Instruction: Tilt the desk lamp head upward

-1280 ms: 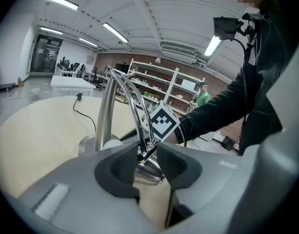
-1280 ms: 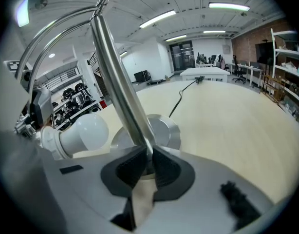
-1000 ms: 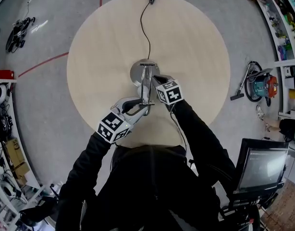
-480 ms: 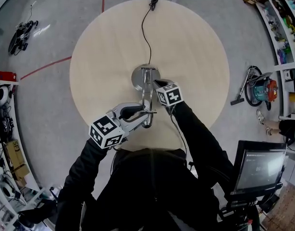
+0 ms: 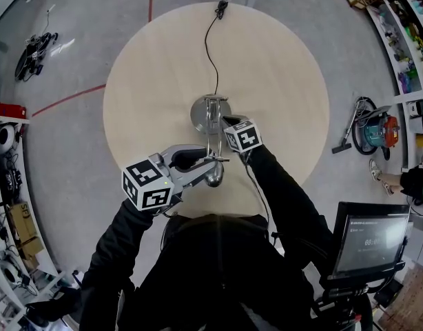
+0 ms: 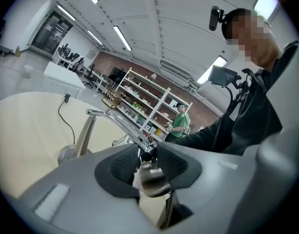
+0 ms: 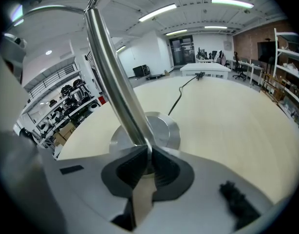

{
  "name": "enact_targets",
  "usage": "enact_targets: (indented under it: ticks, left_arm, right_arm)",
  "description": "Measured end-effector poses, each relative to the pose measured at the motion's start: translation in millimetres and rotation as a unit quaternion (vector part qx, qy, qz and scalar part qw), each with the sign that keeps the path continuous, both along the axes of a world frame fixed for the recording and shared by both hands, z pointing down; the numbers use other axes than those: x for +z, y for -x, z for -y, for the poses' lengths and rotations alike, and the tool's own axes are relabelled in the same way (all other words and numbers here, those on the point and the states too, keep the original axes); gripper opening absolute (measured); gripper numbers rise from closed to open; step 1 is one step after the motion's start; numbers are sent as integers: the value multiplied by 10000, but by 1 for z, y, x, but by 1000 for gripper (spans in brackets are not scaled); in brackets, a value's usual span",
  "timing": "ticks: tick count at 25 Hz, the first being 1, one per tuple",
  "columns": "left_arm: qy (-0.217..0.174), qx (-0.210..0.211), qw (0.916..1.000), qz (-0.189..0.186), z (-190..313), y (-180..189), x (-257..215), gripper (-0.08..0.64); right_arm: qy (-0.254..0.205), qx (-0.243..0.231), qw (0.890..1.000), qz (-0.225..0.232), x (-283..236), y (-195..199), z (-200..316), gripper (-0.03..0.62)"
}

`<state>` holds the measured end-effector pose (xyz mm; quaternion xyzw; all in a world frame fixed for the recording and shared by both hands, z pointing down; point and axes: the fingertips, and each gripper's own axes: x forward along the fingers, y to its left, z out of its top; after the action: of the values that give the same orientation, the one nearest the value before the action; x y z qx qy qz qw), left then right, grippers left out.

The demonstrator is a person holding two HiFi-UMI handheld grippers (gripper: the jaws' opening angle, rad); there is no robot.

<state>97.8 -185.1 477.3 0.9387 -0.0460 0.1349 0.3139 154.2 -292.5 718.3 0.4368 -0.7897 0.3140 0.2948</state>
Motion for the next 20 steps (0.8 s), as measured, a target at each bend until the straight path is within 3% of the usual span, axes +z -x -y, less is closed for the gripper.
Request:
enact_targets:
  ticks: [4, 10, 20]
  left_arm:
    - [472, -160, 9987, -61, 4, -3, -9, 127]
    - [1391, -263, 9899, -11, 11, -3, -20, 120]
    - [2565, -603, 9622, -693, 44, -7, -58, 117]
  right_arm:
    - [5, 27, 10000, 32, 0, -3, 0, 31]
    - [13, 48, 10000, 67, 2, -2, 0, 31]
    - [9, -12, 10000, 52, 1, 2, -1, 31]
